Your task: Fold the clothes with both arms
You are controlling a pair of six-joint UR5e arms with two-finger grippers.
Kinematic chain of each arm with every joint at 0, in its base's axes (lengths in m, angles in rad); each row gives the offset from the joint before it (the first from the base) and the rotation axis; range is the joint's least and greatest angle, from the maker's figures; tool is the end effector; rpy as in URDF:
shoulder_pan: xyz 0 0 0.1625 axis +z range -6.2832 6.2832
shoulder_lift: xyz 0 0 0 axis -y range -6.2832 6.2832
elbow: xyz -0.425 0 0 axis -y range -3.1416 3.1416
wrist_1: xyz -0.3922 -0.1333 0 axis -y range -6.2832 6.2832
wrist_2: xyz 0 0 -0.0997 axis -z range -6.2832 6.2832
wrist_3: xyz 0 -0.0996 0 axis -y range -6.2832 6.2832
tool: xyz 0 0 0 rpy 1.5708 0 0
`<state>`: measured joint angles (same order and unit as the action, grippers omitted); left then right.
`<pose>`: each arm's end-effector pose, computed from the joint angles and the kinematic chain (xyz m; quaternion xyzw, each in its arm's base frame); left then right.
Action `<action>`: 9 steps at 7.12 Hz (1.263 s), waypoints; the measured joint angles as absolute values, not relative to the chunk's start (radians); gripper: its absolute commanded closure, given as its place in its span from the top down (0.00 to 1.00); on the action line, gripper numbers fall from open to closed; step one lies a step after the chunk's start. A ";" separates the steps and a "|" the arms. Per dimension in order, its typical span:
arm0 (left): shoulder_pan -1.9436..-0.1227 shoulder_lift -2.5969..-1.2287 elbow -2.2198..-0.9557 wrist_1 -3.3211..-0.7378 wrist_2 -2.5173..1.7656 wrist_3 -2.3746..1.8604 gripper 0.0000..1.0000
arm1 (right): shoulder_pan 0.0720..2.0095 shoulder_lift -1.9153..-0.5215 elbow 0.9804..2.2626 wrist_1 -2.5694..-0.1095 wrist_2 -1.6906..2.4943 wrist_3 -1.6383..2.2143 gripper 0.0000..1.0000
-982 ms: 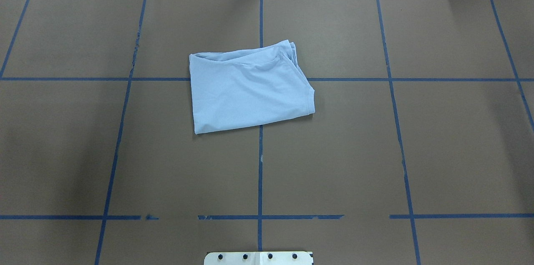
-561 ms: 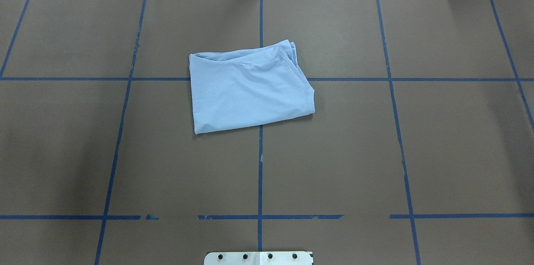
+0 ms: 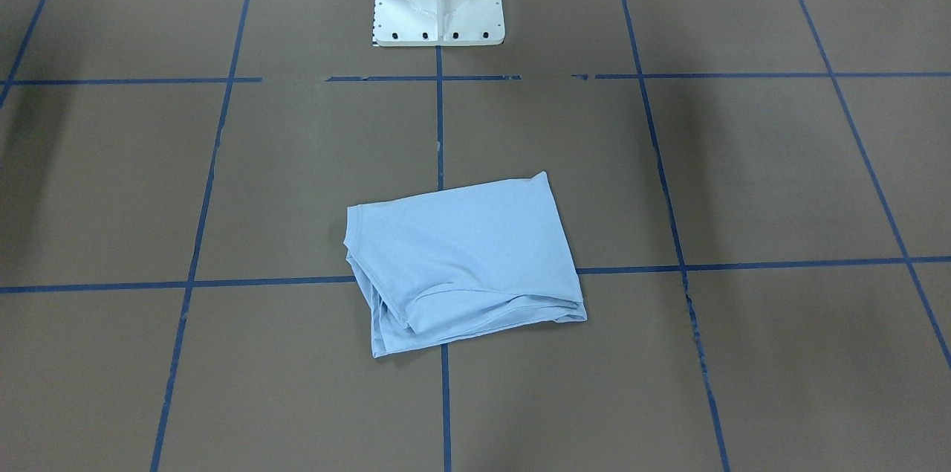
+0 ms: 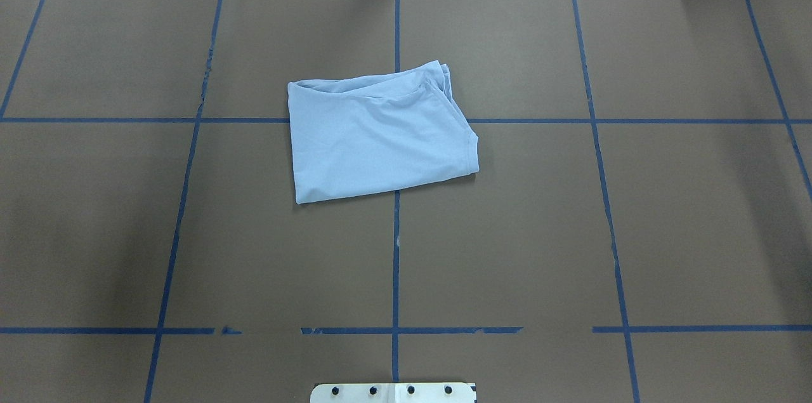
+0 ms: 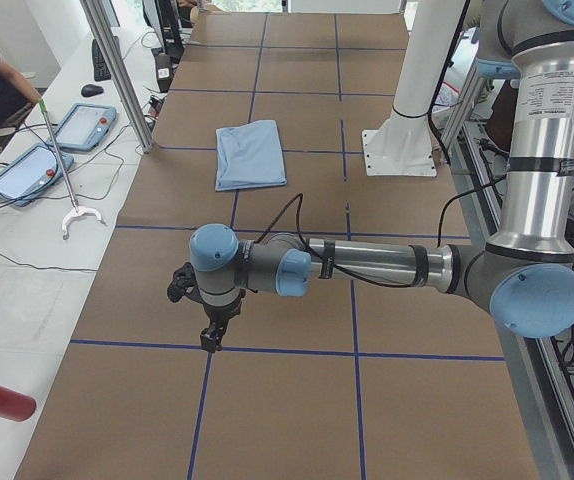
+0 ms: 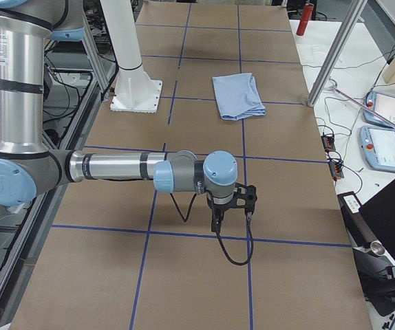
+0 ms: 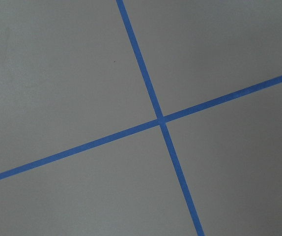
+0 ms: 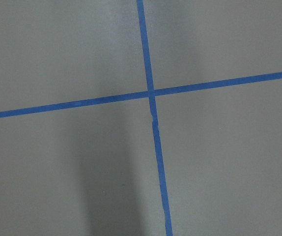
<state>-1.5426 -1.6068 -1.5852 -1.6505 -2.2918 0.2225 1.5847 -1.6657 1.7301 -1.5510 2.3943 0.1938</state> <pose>-0.0530 -0.5173 0.6287 0.0947 0.3444 0.1395 0.9235 0.0666 -0.4553 0.6194 0.0025 -0.4017 0.0782 0.9124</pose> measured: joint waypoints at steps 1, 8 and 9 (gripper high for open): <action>-1.543 -1.606 -1.585 -1.651 -2.292 0.217 1.00 | 1.577 -1.666 1.730 -1.551 2.393 0.197 1.00; -1.542 -1.610 -1.586 -1.651 -2.296 0.050 1.00 | 1.563 -1.664 1.730 -1.551 2.396 0.197 1.00; -1.542 -1.610 -1.587 -1.651 -2.296 0.049 1.00 | 1.563 -1.663 1.730 -1.551 2.396 0.196 1.00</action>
